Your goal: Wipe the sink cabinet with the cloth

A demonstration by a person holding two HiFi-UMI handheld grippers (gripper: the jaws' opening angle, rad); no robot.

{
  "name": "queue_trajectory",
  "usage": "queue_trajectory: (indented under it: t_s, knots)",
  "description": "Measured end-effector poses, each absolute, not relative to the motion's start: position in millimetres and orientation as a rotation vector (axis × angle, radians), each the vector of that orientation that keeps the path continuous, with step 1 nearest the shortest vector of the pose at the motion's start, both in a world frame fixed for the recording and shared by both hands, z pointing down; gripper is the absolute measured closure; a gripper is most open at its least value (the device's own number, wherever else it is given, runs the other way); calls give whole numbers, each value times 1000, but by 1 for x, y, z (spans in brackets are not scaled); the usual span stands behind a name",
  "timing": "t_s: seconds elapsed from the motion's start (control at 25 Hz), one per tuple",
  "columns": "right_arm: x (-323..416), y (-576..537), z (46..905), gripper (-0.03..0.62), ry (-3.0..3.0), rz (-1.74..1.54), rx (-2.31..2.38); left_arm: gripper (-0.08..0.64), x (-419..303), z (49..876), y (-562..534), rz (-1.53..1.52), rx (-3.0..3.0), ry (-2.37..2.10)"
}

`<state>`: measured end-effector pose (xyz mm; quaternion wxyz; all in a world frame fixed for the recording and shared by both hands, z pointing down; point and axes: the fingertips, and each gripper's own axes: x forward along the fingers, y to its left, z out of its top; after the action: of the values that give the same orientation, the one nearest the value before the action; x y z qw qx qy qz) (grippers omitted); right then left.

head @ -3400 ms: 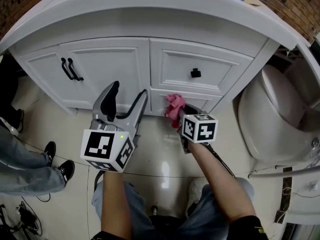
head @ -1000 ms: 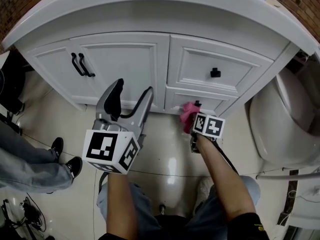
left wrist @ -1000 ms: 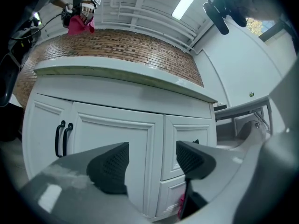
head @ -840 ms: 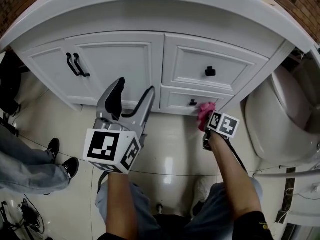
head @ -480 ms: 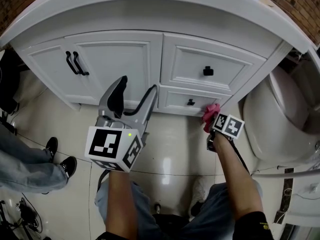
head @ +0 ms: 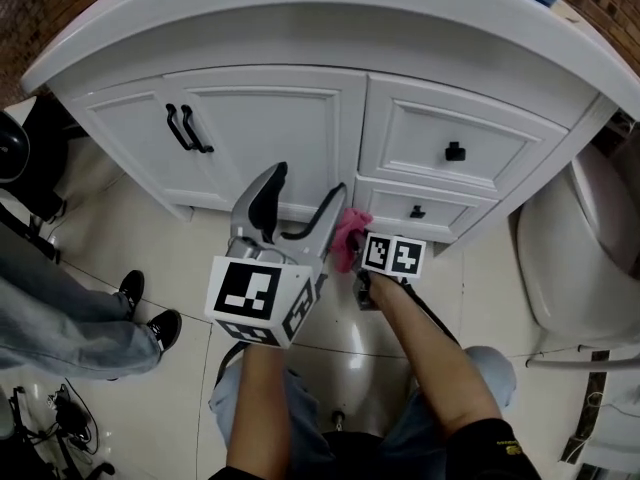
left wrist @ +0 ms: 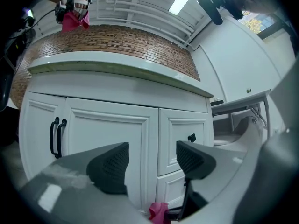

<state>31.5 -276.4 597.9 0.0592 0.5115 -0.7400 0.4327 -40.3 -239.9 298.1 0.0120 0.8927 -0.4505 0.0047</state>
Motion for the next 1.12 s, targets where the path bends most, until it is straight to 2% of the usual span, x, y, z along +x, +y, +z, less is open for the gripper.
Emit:
queue_trajectory:
  t_s: [0.16,0.36,0.64,0.76,0.92,1.12]
  knots:
    - [36,-285,611,545,-2184,1267,1602,229,-49,300,-241,83,2800,-1428]
    - [137,-273,618,545,-1923,1239,1869,229,-55,294,-239,38,2790,-1428]
    - [289,-228,601,545,-1606,1195,2187,229,-24,291,-232,24,2829,-1386]
    - [326,-211,593,545,-1538,1122,2233,229,-24,291,-232,0,2812,-1402]
    - [305,-213,605,545,-1634,1190,2162,229,-26,289,-235,-36,2787,-1407]
    - [190,-235,624,545,-1932,1191,1779,229,-24,291,-235,-30,2781,-1415]
